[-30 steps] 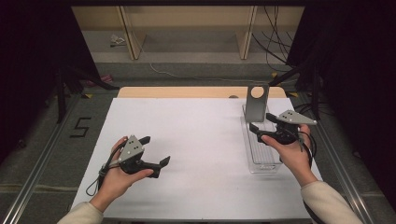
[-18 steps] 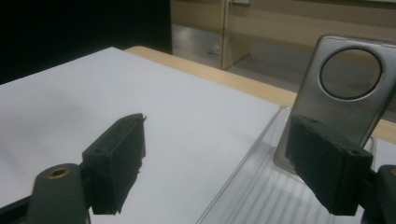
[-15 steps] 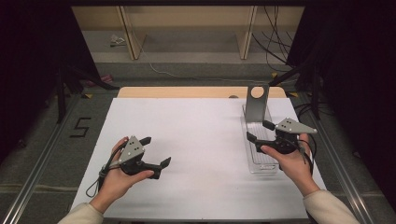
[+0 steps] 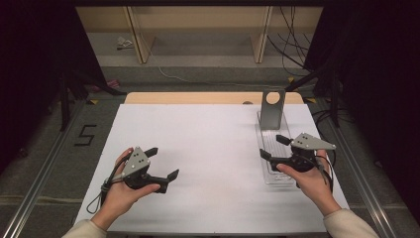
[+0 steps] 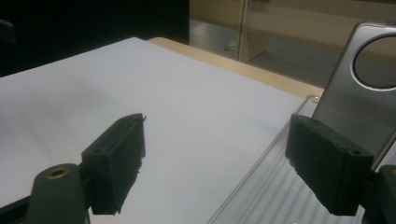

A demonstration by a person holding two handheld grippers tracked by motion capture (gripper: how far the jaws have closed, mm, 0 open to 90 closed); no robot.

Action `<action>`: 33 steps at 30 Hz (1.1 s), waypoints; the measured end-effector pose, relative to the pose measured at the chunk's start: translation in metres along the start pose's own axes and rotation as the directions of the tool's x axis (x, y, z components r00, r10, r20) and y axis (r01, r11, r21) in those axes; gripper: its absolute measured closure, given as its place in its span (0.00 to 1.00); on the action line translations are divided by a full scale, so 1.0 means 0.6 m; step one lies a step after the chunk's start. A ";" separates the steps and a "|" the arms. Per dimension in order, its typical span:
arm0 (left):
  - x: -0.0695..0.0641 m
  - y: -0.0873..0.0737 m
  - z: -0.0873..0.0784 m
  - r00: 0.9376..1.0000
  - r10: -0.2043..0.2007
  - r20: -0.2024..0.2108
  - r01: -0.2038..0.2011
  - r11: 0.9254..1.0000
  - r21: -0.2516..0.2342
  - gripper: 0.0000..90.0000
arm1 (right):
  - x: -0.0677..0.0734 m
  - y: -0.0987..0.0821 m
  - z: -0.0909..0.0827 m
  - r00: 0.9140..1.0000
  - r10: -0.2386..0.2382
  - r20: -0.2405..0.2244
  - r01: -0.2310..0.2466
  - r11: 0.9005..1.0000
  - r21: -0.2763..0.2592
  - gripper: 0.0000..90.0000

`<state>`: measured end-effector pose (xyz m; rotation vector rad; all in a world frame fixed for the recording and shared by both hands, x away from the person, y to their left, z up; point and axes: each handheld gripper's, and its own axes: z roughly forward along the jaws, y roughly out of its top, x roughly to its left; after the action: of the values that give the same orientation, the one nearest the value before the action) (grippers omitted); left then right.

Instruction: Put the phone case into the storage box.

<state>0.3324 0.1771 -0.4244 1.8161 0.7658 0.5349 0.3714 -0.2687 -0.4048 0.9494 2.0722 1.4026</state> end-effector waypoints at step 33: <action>-0.004 -0.006 -0.006 1.000 -0.002 0.009 0.002 1.000 0.010 0.01 | 0.006 -0.030 -0.031 1.000 0.009 -0.020 -0.009 1.000 0.015 0.23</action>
<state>0.3275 0.1787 -0.4268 1.8259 0.7651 0.5219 0.3512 -0.2815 -0.4146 0.9554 2.0982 1.4089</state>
